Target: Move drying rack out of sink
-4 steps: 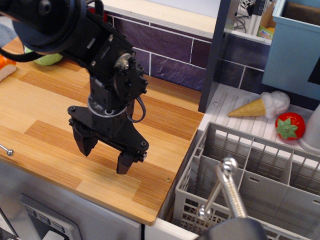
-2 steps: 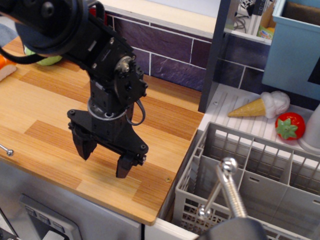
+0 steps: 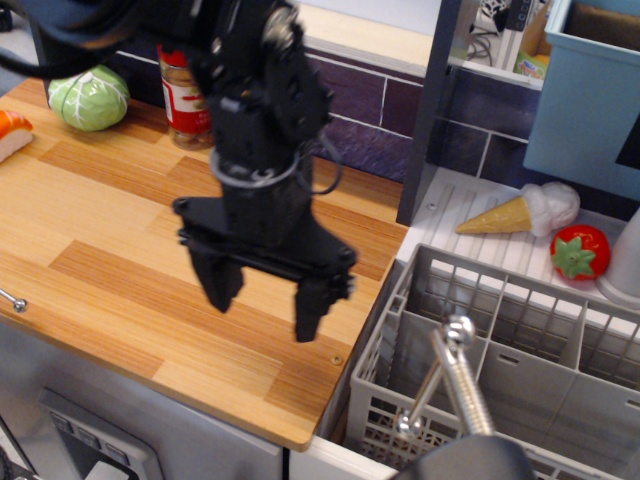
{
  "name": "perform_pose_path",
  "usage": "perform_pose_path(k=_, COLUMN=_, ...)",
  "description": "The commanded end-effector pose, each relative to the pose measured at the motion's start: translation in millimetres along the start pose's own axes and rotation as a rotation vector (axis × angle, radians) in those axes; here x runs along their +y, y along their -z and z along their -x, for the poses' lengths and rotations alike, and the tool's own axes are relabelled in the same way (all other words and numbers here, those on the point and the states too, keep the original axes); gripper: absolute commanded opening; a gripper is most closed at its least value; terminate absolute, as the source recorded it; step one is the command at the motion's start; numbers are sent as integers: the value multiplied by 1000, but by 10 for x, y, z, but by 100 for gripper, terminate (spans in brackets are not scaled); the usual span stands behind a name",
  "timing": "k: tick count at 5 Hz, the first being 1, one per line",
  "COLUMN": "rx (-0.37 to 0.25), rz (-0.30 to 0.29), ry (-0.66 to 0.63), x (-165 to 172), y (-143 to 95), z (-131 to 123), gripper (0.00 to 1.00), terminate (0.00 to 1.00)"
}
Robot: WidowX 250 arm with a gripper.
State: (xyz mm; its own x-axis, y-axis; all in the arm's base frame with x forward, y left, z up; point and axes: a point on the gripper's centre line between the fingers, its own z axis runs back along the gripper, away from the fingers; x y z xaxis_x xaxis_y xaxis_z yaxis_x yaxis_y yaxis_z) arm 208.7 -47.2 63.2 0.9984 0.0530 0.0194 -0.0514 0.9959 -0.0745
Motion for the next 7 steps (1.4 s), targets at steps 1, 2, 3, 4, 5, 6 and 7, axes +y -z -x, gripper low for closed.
perform_pose_path(k=1, rx=-40, rz=86, ry=-71, x=-573, y=-52, z=-78, gripper=100, terminate=0)
perform_pose_path(k=2, rx=-41, rz=88, ry=-103, x=-897, y=61, z=-85, gripper=100, terminate=0)
perform_pose_path(k=3, rx=-26, rz=102, ry=-113, x=-1154, y=162, z=-118, gripper=100, terminate=0)
perform_pose_path(k=4, rx=-6, rz=73, ry=-123, x=-1346, y=341, z=-196, gripper=100, terminate=0)
perform_pose_path(k=5, rx=14, rz=24, ry=-144, x=-1384, y=561, z=-259, gripper=100, terminate=0)
perform_pose_path(k=6, rx=-10, rz=-9, ry=-134, x=-1419, y=710, z=-272, gripper=100, terminate=0)
perform_pose_path(k=7, rx=-9, rz=-19, ry=-145, x=-1425, y=729, z=-303, gripper=0, terminate=0)
